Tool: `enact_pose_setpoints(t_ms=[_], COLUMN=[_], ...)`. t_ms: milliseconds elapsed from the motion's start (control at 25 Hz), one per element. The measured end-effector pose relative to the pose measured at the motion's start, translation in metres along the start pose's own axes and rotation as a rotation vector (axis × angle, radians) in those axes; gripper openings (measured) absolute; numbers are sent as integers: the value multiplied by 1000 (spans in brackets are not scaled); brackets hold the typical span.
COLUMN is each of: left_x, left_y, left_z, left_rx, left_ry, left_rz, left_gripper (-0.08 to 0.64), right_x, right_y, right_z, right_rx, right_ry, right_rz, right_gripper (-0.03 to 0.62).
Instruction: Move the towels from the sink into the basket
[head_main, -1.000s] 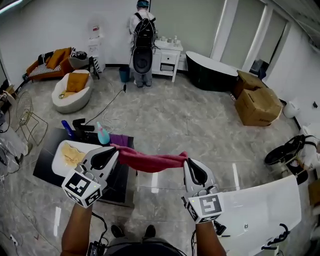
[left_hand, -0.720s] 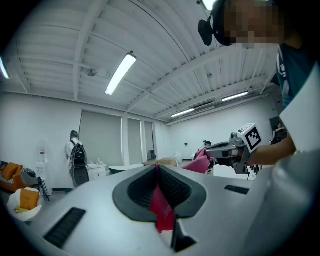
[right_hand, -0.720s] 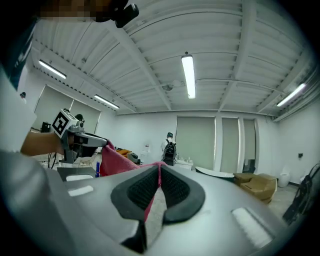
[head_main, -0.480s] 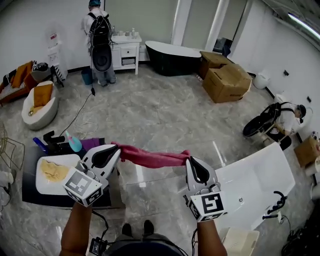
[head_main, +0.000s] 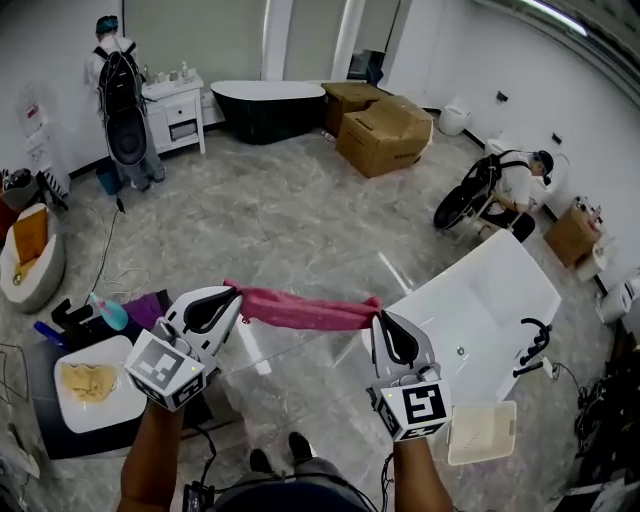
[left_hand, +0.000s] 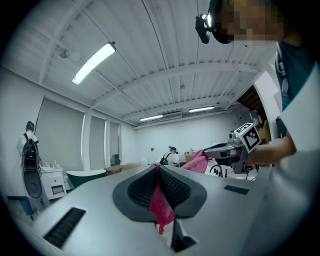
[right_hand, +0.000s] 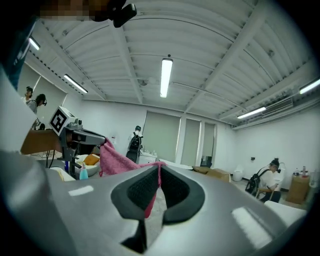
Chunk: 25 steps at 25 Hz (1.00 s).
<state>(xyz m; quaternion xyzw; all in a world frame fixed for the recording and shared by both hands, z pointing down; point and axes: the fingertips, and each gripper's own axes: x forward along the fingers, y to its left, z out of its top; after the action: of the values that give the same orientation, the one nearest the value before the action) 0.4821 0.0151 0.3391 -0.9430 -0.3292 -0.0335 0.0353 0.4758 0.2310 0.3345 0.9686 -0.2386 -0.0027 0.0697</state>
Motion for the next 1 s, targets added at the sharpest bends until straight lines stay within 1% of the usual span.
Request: enact_pose_setpoints(t_ms=[120,200,600,840,1000], left_x=[13,19,45,69,90], left_y=[-21,-35,-112,-176,-219], left_z=[11,16,27,36,33], left_rx=[43,56,77,88,88], left_ry=[-26,-36,-72,-91,-84], left_rz=[-99,-150,-363,-497,-564], left_gripper=[20,20,20,20,20], right_x=[-25,-43,-139,-205,-245], right_y=[-9,-15,-45,-71,-95], right_z=[-2,-2,-8,-13,-21], right_rx=[-7,-11,-21,-31,-21], right_ry=[9,13,43,73,80], right_rz=[-81,-133,-350,-474,-542], right_gripper=[21,21,21,21,21])
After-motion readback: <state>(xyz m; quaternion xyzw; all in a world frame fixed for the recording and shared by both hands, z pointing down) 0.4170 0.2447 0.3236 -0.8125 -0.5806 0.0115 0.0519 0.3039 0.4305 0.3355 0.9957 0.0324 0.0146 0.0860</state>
